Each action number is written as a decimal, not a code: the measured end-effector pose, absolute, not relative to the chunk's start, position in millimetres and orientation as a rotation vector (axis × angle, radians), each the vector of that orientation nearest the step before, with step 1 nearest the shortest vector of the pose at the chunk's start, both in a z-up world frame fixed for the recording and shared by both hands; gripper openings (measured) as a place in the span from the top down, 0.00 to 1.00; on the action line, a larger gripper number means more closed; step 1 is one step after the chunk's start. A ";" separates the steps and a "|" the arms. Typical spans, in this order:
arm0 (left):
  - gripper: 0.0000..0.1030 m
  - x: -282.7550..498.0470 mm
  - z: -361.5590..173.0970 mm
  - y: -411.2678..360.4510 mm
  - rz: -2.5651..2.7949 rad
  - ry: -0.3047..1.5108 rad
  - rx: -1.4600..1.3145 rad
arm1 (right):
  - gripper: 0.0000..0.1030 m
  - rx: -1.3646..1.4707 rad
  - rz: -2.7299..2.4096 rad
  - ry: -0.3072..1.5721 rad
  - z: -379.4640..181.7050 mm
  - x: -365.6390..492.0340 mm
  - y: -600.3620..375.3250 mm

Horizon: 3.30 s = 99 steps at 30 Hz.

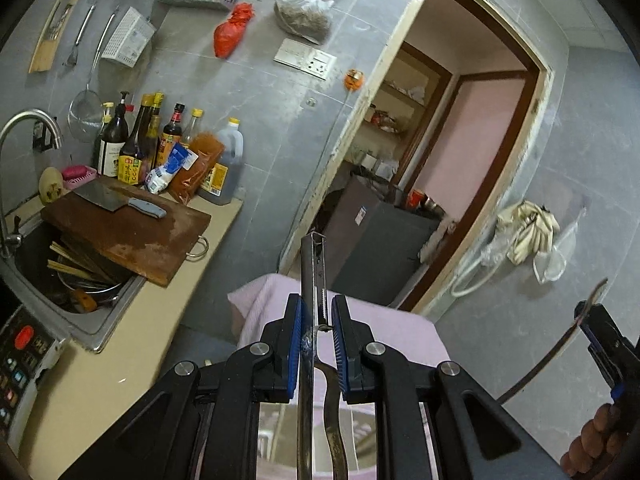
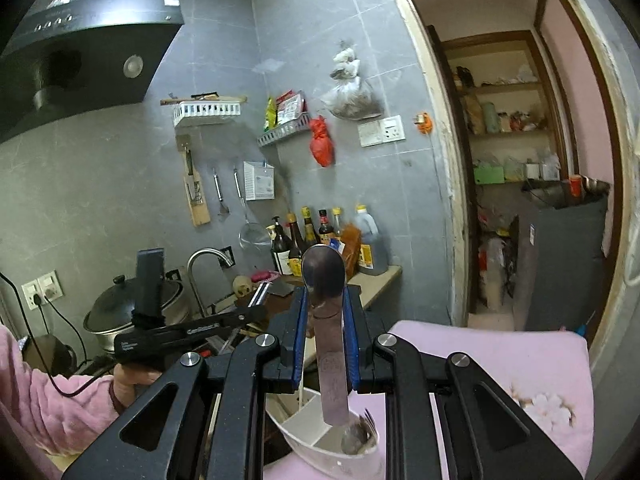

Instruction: Organize utensils

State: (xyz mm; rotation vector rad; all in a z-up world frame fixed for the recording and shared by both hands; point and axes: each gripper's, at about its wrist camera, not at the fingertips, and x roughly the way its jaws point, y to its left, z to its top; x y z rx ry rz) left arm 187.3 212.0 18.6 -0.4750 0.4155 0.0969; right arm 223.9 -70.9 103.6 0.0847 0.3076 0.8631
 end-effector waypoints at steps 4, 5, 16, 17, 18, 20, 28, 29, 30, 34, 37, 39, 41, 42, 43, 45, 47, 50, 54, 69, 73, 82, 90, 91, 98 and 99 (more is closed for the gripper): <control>0.86 204.0 7.5 226.4 0.092 0.410 -0.529 | 0.85 0.084 0.866 0.342 88.6 235.0 -50.4; 0.86 208.8 3.8 229.1 0.089 0.410 -0.538 | 0.85 0.085 0.861 0.350 83.0 238.0 -46.0; 0.86 233.2 -33.4 227.3 0.100 0.408 -0.558 | 0.99 0.125 0.843 0.465 18.8 264.2 -29.7; 0.86 234.1 -36.9 224.4 0.105 0.408 -0.539 | 0.99 0.120 0.842 0.481 13.0 264.9 -27.8; 0.86 233.8 -37.4 221.9 0.117 0.400 -0.513 | 0.99 0.118 0.843 0.488 9.5 265.0 -27.1; 0.86 234.6 -37.5 219.4 0.117 0.390 -0.484 | 0.99 0.123 0.849 0.505 1.6 264.4 -26.6; 0.87 225.4 -31.9 209.3 0.123 0.315 -0.436 | 0.99 0.131 0.842 0.535 -8.7 260.4 -30.9; 0.87 223.7 -31.1 207.0 0.122 0.313 -0.420 | 0.99 0.138 0.842 0.538 -9.0 260.6 -31.9; 0.87 222.0 -30.9 204.7 0.124 0.317 -0.401 | 0.99 0.145 0.842 0.540 -10.1 260.5 -33.9; 0.87 213.3 -28.2 199.9 0.120 0.330 -0.362 | 0.99 0.172 0.833 0.541 -11.8 260.8 -39.9; 0.87 208.6 -28.2 199.0 0.117 0.360 -0.355 | 0.99 0.168 0.799 0.525 -11.8 256.6 -44.6; 0.87 205.0 -28.5 199.8 0.117 0.373 -0.367 | 0.98 0.164 0.767 0.516 -11.0 254.6 -48.8; 0.86 201.0 -27.1 198.6 0.114 0.383 -0.366 | 0.98 0.155 0.716 0.502 -11.5 248.0 -53.4; 0.86 199.3 -26.2 196.5 0.112 0.391 -0.357 | 0.98 0.150 0.696 0.499 -11.4 245.3 -54.9; 0.86 197.2 -24.7 194.1 0.106 0.400 -0.345 | 0.98 0.147 0.677 0.497 -11.7 242.0 -57.0; 0.84 193.4 -23.1 189.4 0.091 0.415 -0.329 | 0.98 0.148 0.651 0.498 -11.1 236.2 -60.6; 0.81 188.8 -21.1 183.2 0.072 0.429 -0.312 | 0.97 0.146 0.620 0.498 -10.9 228.9 -64.4; 0.79 179.6 -19.7 173.0 0.045 0.449 -0.288 | 0.95 0.139 0.576 0.491 -9.3 215.6 -74.0; 0.75 163.7 -16.5 158.5 0.027 0.473 -0.264 | 0.69 0.146 0.535 0.480 -3.5 199.2 -88.4; 0.06 59.1 9.2 83.5 0.045 0.449 -0.279 | 0.16 0.106 0.427 0.435 28.6 108.9 -173.5; 0.01 28.6 8.1 64.3 0.083 0.443 -0.255 | 0.02 0.081 0.377 0.428 28.2 85.7 -190.9; 0.01 -10.9 0.7 47.4 0.126 0.446 -0.200 | 0.01 0.067 0.309 0.462 18.5 47.6 -214.2; 0.01 -20.4 -1.4 46.9 0.126 0.447 -0.182 | 0.01 0.059 0.299 0.455 19.4 42.8 -217.8; 0.01 -20.9 -0.8 47.4 0.129 0.444 -0.179 | 0.01 0.059 0.302 0.455 19.6 43.3 -216.9; 0.01 -22.2 -0.8 48.6 0.144 0.444 -0.176 | 0.01 0.064 0.320 0.469 17.7 45.2 -211.4; 0.01 -22.4 -1.3 48.2 0.145 0.446 -0.178 | 0.01 0.064 0.321 0.470 17.6 45.5 -211.2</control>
